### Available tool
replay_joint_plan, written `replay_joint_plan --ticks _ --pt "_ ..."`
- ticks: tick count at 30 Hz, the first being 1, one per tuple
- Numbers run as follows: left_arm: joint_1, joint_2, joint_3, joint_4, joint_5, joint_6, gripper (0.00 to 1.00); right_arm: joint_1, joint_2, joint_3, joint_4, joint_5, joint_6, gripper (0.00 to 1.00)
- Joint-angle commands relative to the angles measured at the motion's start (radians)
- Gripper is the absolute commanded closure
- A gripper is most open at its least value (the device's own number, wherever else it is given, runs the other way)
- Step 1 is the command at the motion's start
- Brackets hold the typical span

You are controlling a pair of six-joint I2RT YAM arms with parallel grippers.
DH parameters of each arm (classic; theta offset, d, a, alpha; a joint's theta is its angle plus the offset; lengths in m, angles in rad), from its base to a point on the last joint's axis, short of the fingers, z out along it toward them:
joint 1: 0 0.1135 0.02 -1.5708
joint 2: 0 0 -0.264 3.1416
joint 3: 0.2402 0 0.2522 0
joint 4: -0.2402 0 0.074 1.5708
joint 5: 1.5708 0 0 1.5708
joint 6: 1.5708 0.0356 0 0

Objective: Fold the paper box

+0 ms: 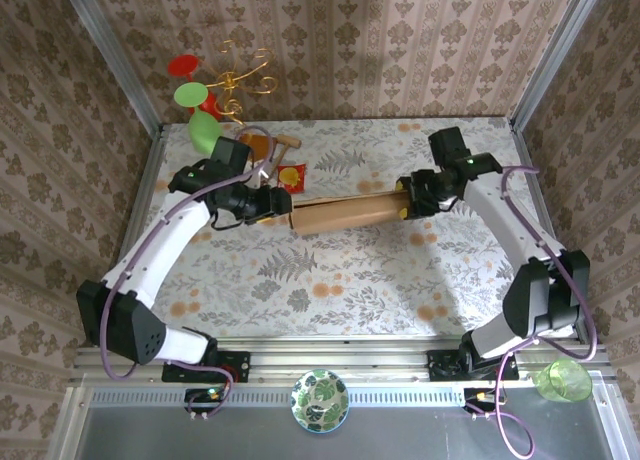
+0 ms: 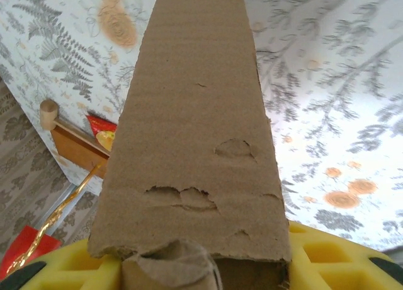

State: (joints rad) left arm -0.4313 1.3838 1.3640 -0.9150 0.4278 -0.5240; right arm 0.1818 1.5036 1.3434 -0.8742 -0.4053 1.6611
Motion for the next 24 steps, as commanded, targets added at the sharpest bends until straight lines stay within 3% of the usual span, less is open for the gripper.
replay_joint_plan --ticks 1,5,11,24 --pt "-0.001 -0.012 0.067 -0.038 0.031 0.028 0.43 -0.014 -0.056 -0.036 -0.089 -0.080 0.057 0.53" --pt "-0.018 0.047 0.104 -0.077 0.045 0.084 0.43 -0.036 -0.051 -0.032 -0.135 -0.109 0.053 0.52" --pt "-0.066 0.088 0.108 -0.091 -0.021 0.166 0.42 -0.056 0.039 0.014 -0.175 -0.149 0.006 0.51" --pt "-0.087 0.144 0.046 -0.028 -0.089 0.194 0.43 -0.058 0.171 0.107 -0.181 -0.142 -0.027 0.50"
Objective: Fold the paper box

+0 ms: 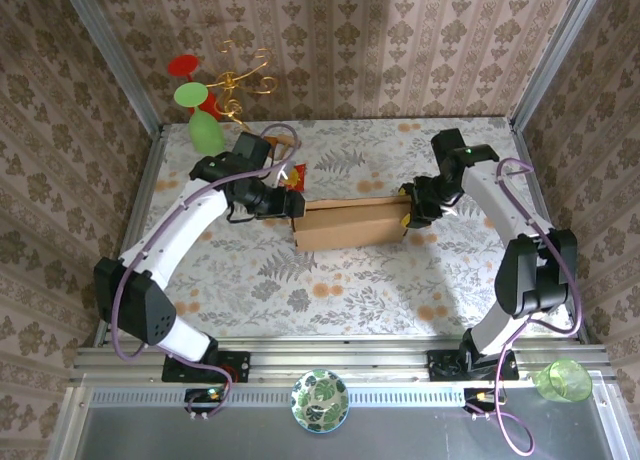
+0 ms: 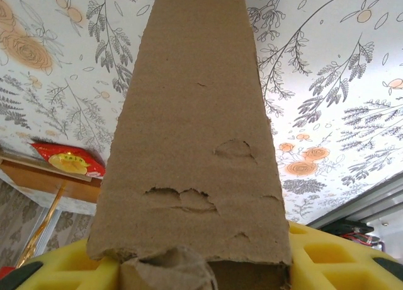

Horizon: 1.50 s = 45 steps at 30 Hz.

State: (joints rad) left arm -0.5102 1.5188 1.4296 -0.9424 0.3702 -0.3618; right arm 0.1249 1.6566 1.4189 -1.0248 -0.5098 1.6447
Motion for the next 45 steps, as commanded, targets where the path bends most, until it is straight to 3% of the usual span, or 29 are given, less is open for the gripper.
replay_joint_plan --ticks 1,12,18,27,33,40,42,45 --pt "-0.008 0.009 -0.028 0.004 -0.031 0.032 0.44 -0.001 0.023 0.031 -0.027 -0.037 -0.009 0.50" --pt "-0.007 0.053 -0.069 0.062 -0.064 0.004 0.63 -0.001 0.060 0.045 0.003 -0.036 -0.004 0.49" --pt "0.011 0.081 -0.078 0.083 -0.044 -0.022 0.83 -0.001 0.090 0.076 0.029 -0.043 -0.021 0.37" --pt "0.034 0.114 -0.064 0.084 -0.060 -0.037 0.92 -0.008 0.109 0.137 0.043 -0.042 -0.056 0.26" --pt "0.041 0.151 -0.024 0.073 -0.068 -0.031 0.93 -0.025 0.105 0.280 -0.080 -0.022 -0.233 0.17" --pt "0.043 0.181 0.019 0.053 -0.070 -0.011 0.93 -0.079 0.018 0.325 -0.142 0.037 -0.516 0.16" --pt "0.042 0.184 0.030 0.047 -0.069 -0.005 0.94 -0.090 0.000 0.328 -0.121 0.068 -0.660 0.21" --pt "0.042 0.185 0.038 0.037 -0.074 0.005 0.94 -0.088 -0.042 0.334 -0.119 0.218 -0.966 0.35"
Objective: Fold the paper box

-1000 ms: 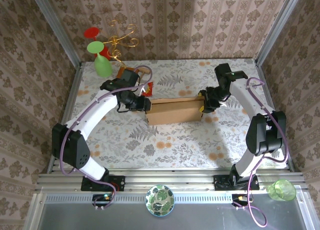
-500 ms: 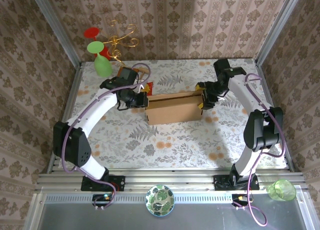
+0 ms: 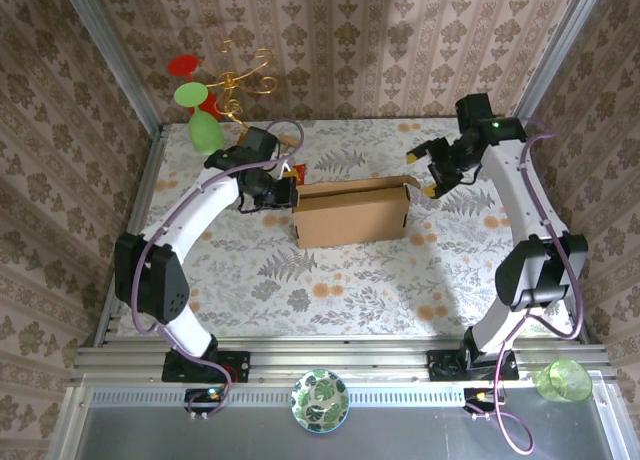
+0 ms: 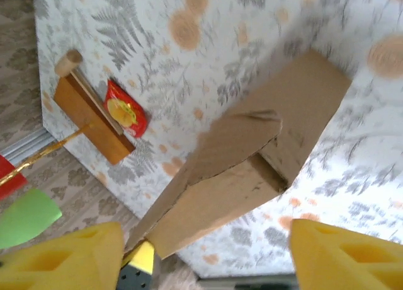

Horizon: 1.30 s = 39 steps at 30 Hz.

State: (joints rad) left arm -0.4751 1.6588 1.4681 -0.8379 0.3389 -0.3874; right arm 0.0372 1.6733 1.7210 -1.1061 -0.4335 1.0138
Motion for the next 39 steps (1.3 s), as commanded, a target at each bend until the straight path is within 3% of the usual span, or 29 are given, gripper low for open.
replay_joint_plan --ticks 1,3,7,11,14,18,22,27,39 --pt "0.007 0.043 0.001 -0.069 -0.044 0.035 0.94 0.004 -0.081 0.014 -0.033 0.214 -0.416 0.38" --pt "0.007 0.041 0.000 -0.072 -0.047 0.039 0.94 0.009 -0.145 -0.061 0.039 0.306 -0.557 0.43" --pt "0.006 0.047 0.004 -0.077 -0.050 0.050 0.94 0.034 -0.206 -0.200 0.153 0.314 -0.808 0.54" --pt "0.003 0.055 0.016 -0.088 -0.061 0.063 0.94 0.117 -0.190 -0.243 0.204 0.349 -0.957 0.54" --pt "0.002 0.061 0.023 -0.099 -0.066 0.075 0.94 0.123 -0.160 -0.230 0.212 0.344 -1.011 0.51" --pt "0.002 0.070 0.034 -0.108 -0.068 0.086 0.94 0.122 -0.121 -0.214 0.208 0.323 -1.060 0.49" --pt "0.003 0.078 0.050 -0.118 -0.073 0.094 0.94 0.117 -0.095 -0.210 0.207 0.321 -1.087 0.52" --pt "0.004 0.091 0.062 -0.124 -0.074 0.101 0.94 0.107 -0.072 -0.196 0.209 0.225 -1.085 0.60" --pt "0.003 0.111 0.091 -0.134 -0.072 0.101 0.94 0.105 -0.040 -0.170 0.204 0.257 -1.073 0.68"
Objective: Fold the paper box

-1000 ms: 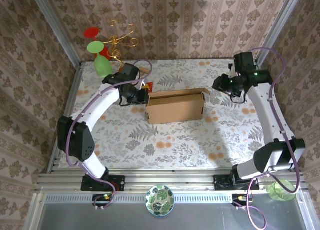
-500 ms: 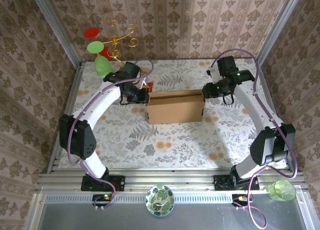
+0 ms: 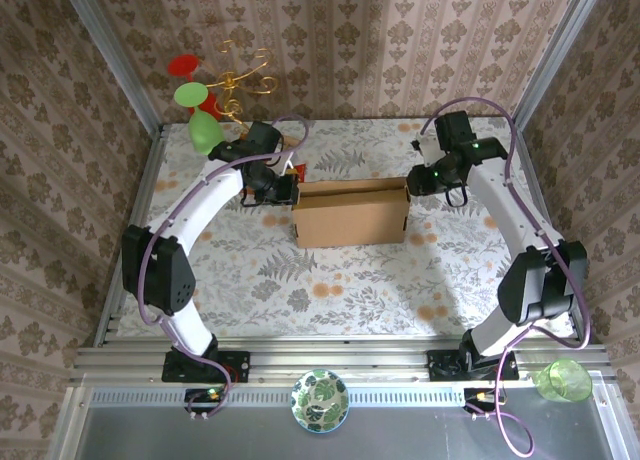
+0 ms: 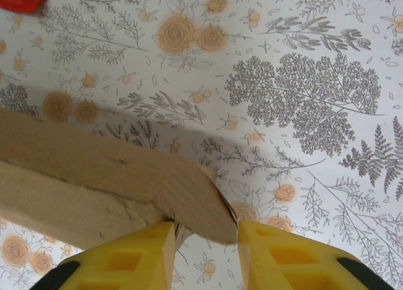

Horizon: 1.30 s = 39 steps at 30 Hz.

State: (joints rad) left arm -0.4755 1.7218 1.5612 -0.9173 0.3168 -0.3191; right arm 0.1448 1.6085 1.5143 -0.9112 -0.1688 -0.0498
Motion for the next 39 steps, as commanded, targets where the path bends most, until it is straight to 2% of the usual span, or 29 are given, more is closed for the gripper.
replay_joint_plan --ticks 1,9,18,27,39 --pt "0.003 0.048 -0.002 -0.055 -0.050 0.032 0.94 -0.002 0.030 0.044 0.009 -0.008 -0.010 0.68" --pt "0.004 0.048 0.002 -0.057 -0.054 0.031 0.94 0.002 0.059 0.078 0.003 -0.025 -0.003 0.79" --pt "0.004 0.047 0.004 -0.058 -0.064 0.018 0.94 0.029 0.039 0.086 -0.010 -0.010 0.028 1.00" --pt "0.002 0.033 -0.017 -0.035 -0.084 -0.035 0.94 0.088 -0.007 0.033 -0.033 0.077 0.139 1.00" --pt "-0.006 0.025 -0.029 -0.020 -0.088 -0.057 0.94 0.089 -0.056 -0.051 0.024 0.052 0.287 1.00"
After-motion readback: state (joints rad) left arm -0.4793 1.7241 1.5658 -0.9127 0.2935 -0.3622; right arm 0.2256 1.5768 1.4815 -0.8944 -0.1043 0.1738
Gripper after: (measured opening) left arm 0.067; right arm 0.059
